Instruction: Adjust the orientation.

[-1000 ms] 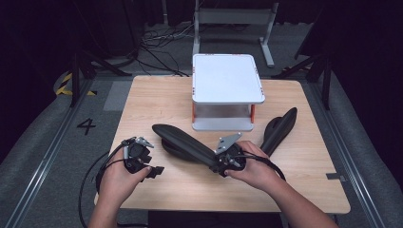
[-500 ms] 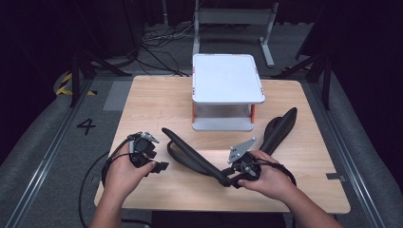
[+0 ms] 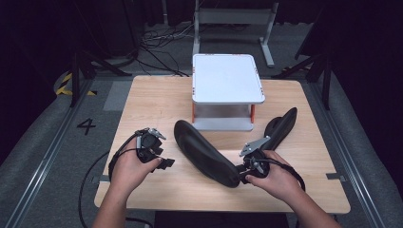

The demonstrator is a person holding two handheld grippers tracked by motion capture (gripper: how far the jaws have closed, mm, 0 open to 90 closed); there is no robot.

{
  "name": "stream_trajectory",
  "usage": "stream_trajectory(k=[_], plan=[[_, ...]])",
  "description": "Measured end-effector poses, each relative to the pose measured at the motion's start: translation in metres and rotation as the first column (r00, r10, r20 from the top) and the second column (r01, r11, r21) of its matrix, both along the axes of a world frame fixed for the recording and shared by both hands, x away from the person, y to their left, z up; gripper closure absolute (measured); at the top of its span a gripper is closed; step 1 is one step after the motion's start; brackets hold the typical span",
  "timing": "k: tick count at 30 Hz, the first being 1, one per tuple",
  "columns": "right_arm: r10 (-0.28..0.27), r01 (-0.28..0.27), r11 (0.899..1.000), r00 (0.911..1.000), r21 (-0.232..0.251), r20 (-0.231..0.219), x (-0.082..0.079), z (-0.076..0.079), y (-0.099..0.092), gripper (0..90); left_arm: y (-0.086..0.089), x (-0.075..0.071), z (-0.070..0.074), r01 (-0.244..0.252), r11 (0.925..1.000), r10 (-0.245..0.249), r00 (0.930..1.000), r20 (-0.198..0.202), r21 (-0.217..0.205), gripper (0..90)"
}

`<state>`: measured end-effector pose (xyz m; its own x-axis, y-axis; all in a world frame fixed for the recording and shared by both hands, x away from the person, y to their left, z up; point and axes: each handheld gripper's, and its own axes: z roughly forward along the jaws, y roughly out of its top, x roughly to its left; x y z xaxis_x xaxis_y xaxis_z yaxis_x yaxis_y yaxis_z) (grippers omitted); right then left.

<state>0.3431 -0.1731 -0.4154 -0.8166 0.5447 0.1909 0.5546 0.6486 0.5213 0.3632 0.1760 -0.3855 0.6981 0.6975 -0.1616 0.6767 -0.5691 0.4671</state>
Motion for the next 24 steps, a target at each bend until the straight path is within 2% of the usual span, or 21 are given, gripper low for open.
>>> stream_trajectory(k=[3, 6, 9, 10, 12, 15, 19, 21, 22, 23, 24], plan=[[-0.024, 0.024, 1.0, 0.9988, -0.009, -0.043, 0.005, -0.008, -0.002, 58.3, 0.001, 0.0, 0.0, 0.002, 1.0, -0.002, 1.0, 0.002, -0.001, 35.8], [-0.067, 0.067, 0.998, 0.9966, -0.005, -0.049, 0.009, -0.011, -0.005, 55.9, 0.002, -0.001, 0.0, -0.004, 1.0, 0.004, 1.0, -0.001, -0.001, 35.7], [-0.122, 0.122, 0.992, 0.9924, -0.04, -0.01, 0.011, -0.015, -0.007, 48.8, 0.002, -0.001, -0.001, -0.005, 1.0, 0.005, 1.0, -0.003, 0.0, 35.7], [-0.122, 0.122, 0.992, 0.9924, -0.04, -0.01, 0.011, -0.015, -0.007, 48.8, 0.002, -0.001, -0.001, -0.005, 1.0, 0.005, 1.0, -0.003, 0.0, 35.7], [-0.122, 0.122, 0.99, 0.9926, -0.069, 0.007, 0.013, -0.018, -0.007, 49.7, 0.002, -0.001, -0.001, -0.006, 1.0, 0.006, 1.0, -0.003, -0.001, 35.7], [-0.152, 0.154, 0.986, 0.9877, -0.058, 0.039, 0.013, -0.018, -0.007, 43.3, 0.002, -0.001, -0.001, -0.005, 1.0, 0.005, 1.0, -0.003, 0.0, 35.7], [-0.163, 0.167, 0.984, 0.9837, -0.06, 0.076, 0.013, -0.015, -0.009, 43.8, 0.001, -0.001, -0.002, -0.005, 1.0, 0.005, 1.0, -0.007, 0.002, 35.5], [-0.141, 0.147, 0.986, 0.9876, -0.084, 0.069, 0.013, -0.016, -0.008, 51.8, 0.0, 0.0, -0.003, -0.001, 1.0, 0.001, 1.0, -0.01, 0.004, 35.3], [-0.141, 0.147, 0.986, 0.9876, -0.084, 0.069, 0.013, -0.016, -0.008, 51.8, 0.0, 0.0, -0.003, -0.001, 1.0, 0.001, 1.0, -0.01, 0.004, 35.1], [-0.137, 0.137, 0.985, 0.9905, -0.105, 0.009, 0.01, -0.02, -0.005, 55.6, 0.0, 0.0, -0.003, -0.003, 1.0, 0.003, 0.9998, -0.017, 0.002, 35.1], [-0.132, 0.131, 0.987, 0.9911, -0.093, -0.012, 0.009, -0.021, -0.003, 54.7, -0.001, 0.0, -0.005, 0.0, 1.0, 0.0, 0.9997, -0.024, -0.002, 34.9]])
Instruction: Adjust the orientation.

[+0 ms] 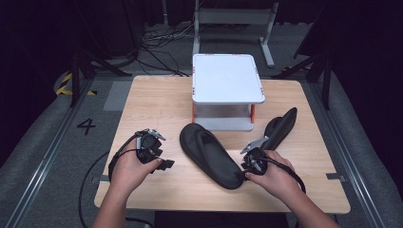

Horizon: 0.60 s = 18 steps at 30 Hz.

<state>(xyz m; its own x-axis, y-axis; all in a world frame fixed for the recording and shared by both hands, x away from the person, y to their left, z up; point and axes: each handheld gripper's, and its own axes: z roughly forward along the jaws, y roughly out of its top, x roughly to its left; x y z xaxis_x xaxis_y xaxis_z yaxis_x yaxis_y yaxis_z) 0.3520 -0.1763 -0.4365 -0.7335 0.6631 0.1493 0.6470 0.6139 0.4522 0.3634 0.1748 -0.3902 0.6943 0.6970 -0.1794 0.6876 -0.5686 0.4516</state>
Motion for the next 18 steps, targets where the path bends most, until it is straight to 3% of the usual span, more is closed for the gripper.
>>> stream_trajectory(k=[4, 6, 7, 11, 14, 15, 18], plan=[[-0.005, 0.006, 1.0, 1.0, -0.01, 0.001, -0.005, 0.0, 0.004, 55.1, -0.002, 0.002, -0.002, 0.004, 1.0, -0.004, 0.9999, -0.01, 0.008, 34.7], [-0.002, 0.004, 1.0, 0.996, 0.028, -0.089, -0.012, 0.001, 0.007, 56.5, -0.006, 0.005, -0.006, 0.013, 0.9998, -0.013, 0.9998, -0.016, 0.013, 34.7], [0.006, -0.002, 0.999, 0.994, 0.033, -0.109, -0.016, 0.002, 0.01, 55.6, -0.008, 0.006, -0.008, 0.02, 0.9996, -0.019, 0.9996, -0.023, 0.018, 34.7], [0.08, -0.075, 0.996, 0.9875, 0.039, -0.136, -0.037, 0.004, 0.027, 50.9, -0.015, 0.011, -0.014, 0.039, 0.9986, -0.037, 0.9986, -0.038, 0.035, 35.0], [0.104, -0.099, 0.994, 0.9855, 0.043, -0.134, -0.042, 0.004, 0.031, 49.8, -0.017, 0.014, -0.017, 0.044, 0.998, -0.043, 0.9982, -0.041, 0.044, 35.7], [0.109, -0.104, 0.994, 0.9857, 0.044, -0.128, -0.042, 0.004, 0.03, 53.0, -0.018, 0.016, -0.019, 0.041, 0.9975, -0.039, 0.9985, -0.04, 0.058, 36.2], [0.081, -0.074, 0.995, 0.9917, 0.071, -0.1, -0.035, 0.009, 0.018, 52.3, -0.022, 0.021, -0.023, 0.035, 0.9944, -0.033, 0.9993, -0.018, 0.099, 39.1]])
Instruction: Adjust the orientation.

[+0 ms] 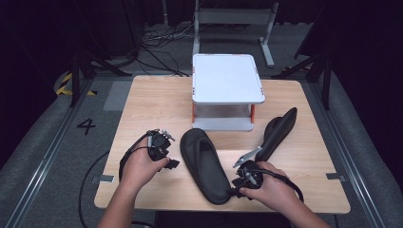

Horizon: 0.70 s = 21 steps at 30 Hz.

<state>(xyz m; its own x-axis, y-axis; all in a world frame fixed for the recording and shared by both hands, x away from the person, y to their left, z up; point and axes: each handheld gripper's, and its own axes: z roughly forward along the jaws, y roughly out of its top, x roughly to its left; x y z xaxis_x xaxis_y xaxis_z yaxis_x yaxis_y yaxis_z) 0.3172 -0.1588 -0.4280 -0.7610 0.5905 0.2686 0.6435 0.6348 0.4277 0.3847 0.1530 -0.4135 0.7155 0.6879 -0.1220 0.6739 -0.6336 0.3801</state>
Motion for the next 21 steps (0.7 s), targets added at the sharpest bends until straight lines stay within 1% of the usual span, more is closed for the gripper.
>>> stream_trajectory(k=[2, 3, 4, 5, 6, 7, 8, 9, 10, 11, 12, 13, 14, 15, 17, 18, 19, 20, 21], plan=[[-0.021, 0.021, 1.0, 0.9996, 0.015, 0.02, 0.003, 0.005, -0.008, 52.7, -0.004, 0.006, -0.005, 0.004, 0.9996, -0.005, 0.9998, 0.02, 0.027, 42.6], [-0.04, 0.039, 0.999, 0.9984, 0.023, 0.039, 0.005, 0.01, -0.014, 53.5, -0.007, 0.01, -0.008, 0.004, 0.9993, -0.005, 0.9997, 0.023, 0.037, 47.5], [-0.06, 0.059, 0.998, 0.9963, 0.023, 0.06, 0.007, 0.014, -0.02, 54.7, -0.008, 0.013, -0.011, -0.002, 0.9988, 0.0, 0.9996, 0.029, 0.049, 50.7], [-0.077, 0.075, 0.997, 0.994, 0.022, 0.078, 0.008, 0.016, -0.025, 55.5, -0.01, 0.017, -0.015, -0.007, 0.9984, 0.006, 0.9996, 0.026, 0.056, 53.7], [-0.095, 0.094, 0.995, 0.9911, 0.02, 0.094, 0.009, 0.02, -0.032, 56.1, -0.01, 0.017, -0.015, -0.007, 0.9984, 0.006, 0.9996, 0.026, 0.056, 56.6], [-0.108, 0.106, 0.994, 0.9893, 0.021, 0.098, 0.01, 0.022, -0.037, 56.6, -0.011, 0.023, -0.02, -0.015, 0.9981, 0.013, 0.9995, 0.029, 0.059, 56.9], [-0.118, 0.116, 0.993, 0.9877, 0.024, 0.102, 0.01, 0.023, -0.041, 56.8, -0.012, 0.026, -0.024, -0.021, 0.998, 0.02, 0.9996, 0.022, 0.06, 57.5], [-0.13, 0.128, 0.991, 0.9853, 0.028, 0.111, 0.011, 0.026, -0.047, 57.0, -0.012, 0.026, -0.024, -0.021, 0.998, 0.02, 0.9996, 0.022, 0.06, 57.3], [-0.144, 0.141, 0.989, 0.9834, 0.034, 0.11, 0.011, 0.028, -0.051, 57.0, -0.015, 0.032, -0.029, -0.01, 0.9983, 0.009, 0.9999, 0.014, 0.057, 55.3], [-0.144, 0.141, 0.989, 0.9834, 0.034, 0.11, 0.011, 0.028, -0.051, 57.0, -0.015, 0.032, -0.029, -0.01, 0.9983, 0.009, 0.9999, 0.014, 0.057, 54.6], [-0.156, 0.151, 0.987, 0.9805, 0.048, 0.12, 0.011, 0.031, -0.058, 56.9, -0.017, 0.036, -0.028, -0.013, 0.9983, 0.013, 0.9999, -0.01, 0.058, 55.5], [-0.161, 0.155, 0.986, 0.9796, 0.06, 0.12, 0.01, 0.033, -0.062, 56.9, -0.019, 0.038, -0.029, 0.005, 0.9989, -0.005, 0.9999, 0.011, 0.047, 55.2], [-0.17, 0.162, 0.984, 0.978, 0.067, 0.122, 0.01, 0.034, -0.065, 56.9, -0.022, 0.038, -0.03, 0.005, 0.9991, -0.006, 0.9999, 0.015, 0.042, 55.6], [-0.177, 0.169, 0.983, 0.9771, 0.07, 0.118, 0.009, 0.035, -0.066, 56.9, -0.026, 0.041, -0.03, 0.026, 0.9987, -0.028, 0.9993, 0.026, 0.045, 57.2], [-0.191, 0.182, 0.98, 0.9739, 0.078, 0.123, 0.008, 0.036, -0.071, 57.1, -0.036, 0.044, -0.031, 0.04, 0.9984, -0.042, 0.9979, 0.05, 0.04, 57.0], [-0.201, 0.193, 0.978, 0.9715, 0.079, 0.125, 0.008, 0.037, -0.074, 57.0, -0.039, 0.046, -0.031, 0.052, 0.9979, -0.054, 0.9973, 0.049, 0.04, 56.8], [-0.209, 0.2, 0.976, 0.9699, 0.08, 0.124, 0.007, 0.038, -0.076, 57.0, -0.045, 0.048, -0.032, 0.057, 0.998, -0.058, 0.9964, 0.061, 0.029, 56.5], [-0.217, 0.208, 0.975, 0.9677, 0.081, 0.128, 0.007, 0.038, -0.078, 57.1, -0.045, 0.048, -0.032, 0.057, 0.998, -0.058, 0.9964, 0.061, 0.029, 55.6], [-0.223, 0.214, 0.973, 0.9669, 0.084, 0.125, 0.006, 0.038, -0.08, 57.1, -0.054, 0.052, -0.032, 0.078, 0.9966, -0.079, 0.9944, 0.069, 0.027, 55.2]])
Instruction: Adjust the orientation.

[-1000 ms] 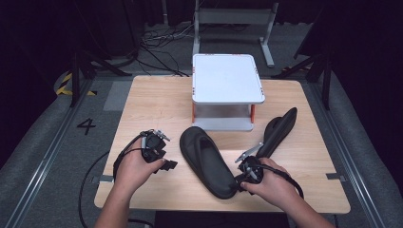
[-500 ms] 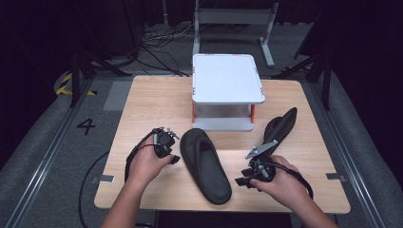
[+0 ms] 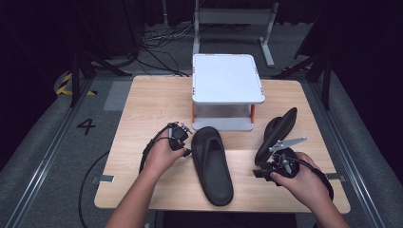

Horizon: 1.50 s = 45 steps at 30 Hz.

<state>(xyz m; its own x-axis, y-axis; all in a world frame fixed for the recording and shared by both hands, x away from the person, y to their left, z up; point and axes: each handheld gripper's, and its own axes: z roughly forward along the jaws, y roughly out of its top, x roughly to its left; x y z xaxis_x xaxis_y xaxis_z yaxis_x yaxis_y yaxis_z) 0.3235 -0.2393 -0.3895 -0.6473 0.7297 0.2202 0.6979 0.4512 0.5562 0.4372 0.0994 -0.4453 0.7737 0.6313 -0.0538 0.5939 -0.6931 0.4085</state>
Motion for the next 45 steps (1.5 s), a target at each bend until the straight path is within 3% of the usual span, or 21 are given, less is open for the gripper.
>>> stream_trajectory(k=[4, 8, 11, 16, 24, 30, 36, 45], plan=[[-0.027, 0.027, 1.0, 0.9996, 0.002, 0.005, -0.002, 0.001, -0.008, 57.1, -0.016, 0.006, 0.001, 0.01, 0.9999, -0.01, 0.9998, 0.015, -0.003, 53.1], [-0.048, 0.048, 0.999, 0.9988, 0.005, 0.013, -0.003, 0.003, -0.014, 57.0, -0.017, 0.006, 0.004, 0.005, 0.9998, -0.005, 0.9997, 0.025, -0.02, 49.1], [-0.056, 0.055, 0.998, 0.9982, 0.022, 0.02, -0.001, 0.007, -0.023, 57.0, -0.007, 0.002, 0.012, -0.014, 0.9995, 0.015, 0.999, 0.042, -0.029, 47.9], [-0.087, 0.087, 0.996, 0.9949, 0.018, 0.05, 0.006, 0.011, -0.035, 57.3, 0.013, -0.008, 0.025, -0.042, 0.9964, 0.044, 0.9987, 0.025, -0.073, 42.4], [-0.162, 0.162, 0.987, 0.981, 0.003, 0.107, 0.022, 0.013, -0.062, 57.1, 0.043, -0.024, 0.039, -0.069, 0.9928, 0.069, 0.9976, 0.003, -0.098, 38.8], [-0.164, 0.16, 0.986, 0.9787, 0.036, 0.124, 0.026, 0.019, -0.067, 57.7, 0.053, -0.031, 0.044, -0.089, 0.9897, 0.09, 0.9959, 0.007, -0.113, 38.8], [-0.154, 0.152, 0.988, 0.9744, 0.022, 0.164, 0.038, 0.023, -0.063, 58.1, 0.069, -0.041, 0.043, -0.101, 0.9912, 0.099, 0.9947, -0.027, -0.086, 37.0], [-0.099, 0.104, 0.995, 0.9682, -0.007, 0.229, 0.058, 0.025, -0.049, 65.3, 0.087, -0.055, 0.043, -0.138, 0.9871, 0.136, 0.9904, -0.024, -0.081, 36.7]])
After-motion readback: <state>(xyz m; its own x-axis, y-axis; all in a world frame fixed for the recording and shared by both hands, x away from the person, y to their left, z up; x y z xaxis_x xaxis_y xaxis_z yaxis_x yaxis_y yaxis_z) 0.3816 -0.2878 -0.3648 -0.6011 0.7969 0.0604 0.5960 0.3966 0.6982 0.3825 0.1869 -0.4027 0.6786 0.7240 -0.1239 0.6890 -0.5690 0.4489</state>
